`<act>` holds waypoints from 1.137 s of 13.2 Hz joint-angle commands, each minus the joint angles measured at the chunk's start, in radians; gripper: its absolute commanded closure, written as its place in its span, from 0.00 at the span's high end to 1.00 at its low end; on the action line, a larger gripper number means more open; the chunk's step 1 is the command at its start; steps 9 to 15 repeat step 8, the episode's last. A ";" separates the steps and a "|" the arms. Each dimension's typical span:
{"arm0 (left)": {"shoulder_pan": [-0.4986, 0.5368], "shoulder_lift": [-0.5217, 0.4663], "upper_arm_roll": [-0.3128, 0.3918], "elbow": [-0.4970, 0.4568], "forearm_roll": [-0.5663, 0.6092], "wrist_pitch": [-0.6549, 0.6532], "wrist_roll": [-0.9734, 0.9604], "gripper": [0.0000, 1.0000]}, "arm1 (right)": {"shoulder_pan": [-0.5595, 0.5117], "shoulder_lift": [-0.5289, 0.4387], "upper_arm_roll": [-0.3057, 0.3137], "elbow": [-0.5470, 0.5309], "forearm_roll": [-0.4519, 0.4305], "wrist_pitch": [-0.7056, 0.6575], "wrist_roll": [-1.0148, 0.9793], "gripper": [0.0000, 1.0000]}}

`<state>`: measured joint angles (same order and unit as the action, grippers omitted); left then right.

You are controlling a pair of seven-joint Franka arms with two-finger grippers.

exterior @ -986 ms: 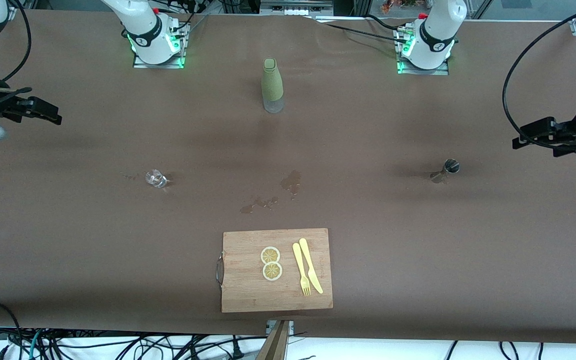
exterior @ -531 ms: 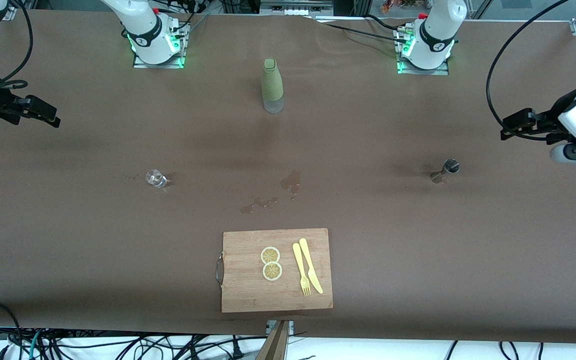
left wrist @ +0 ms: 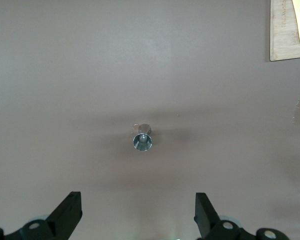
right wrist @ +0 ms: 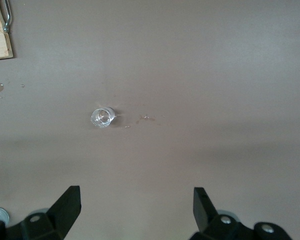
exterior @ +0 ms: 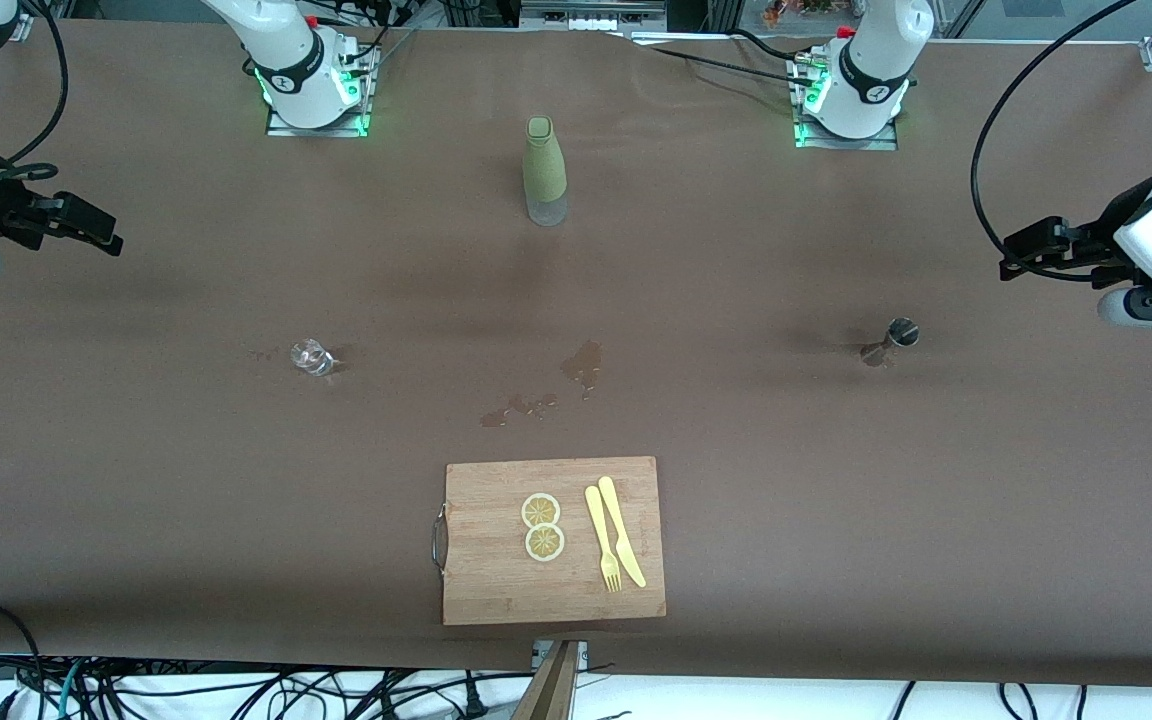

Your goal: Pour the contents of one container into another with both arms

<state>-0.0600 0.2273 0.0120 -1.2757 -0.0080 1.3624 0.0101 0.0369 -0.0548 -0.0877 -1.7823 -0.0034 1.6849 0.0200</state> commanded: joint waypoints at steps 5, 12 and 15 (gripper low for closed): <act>0.012 0.001 0.032 0.006 -0.043 -0.002 0.002 1.00 | 0.008 -0.005 -0.006 0.000 0.014 -0.001 0.014 1.00; 0.011 0.003 0.032 0.006 -0.046 -0.002 0.002 1.00 | 0.008 -0.007 -0.006 0.000 0.014 -0.001 0.015 1.00; 0.011 0.003 0.032 0.006 -0.046 -0.002 0.002 1.00 | 0.008 -0.007 -0.006 0.000 0.014 -0.001 0.015 1.00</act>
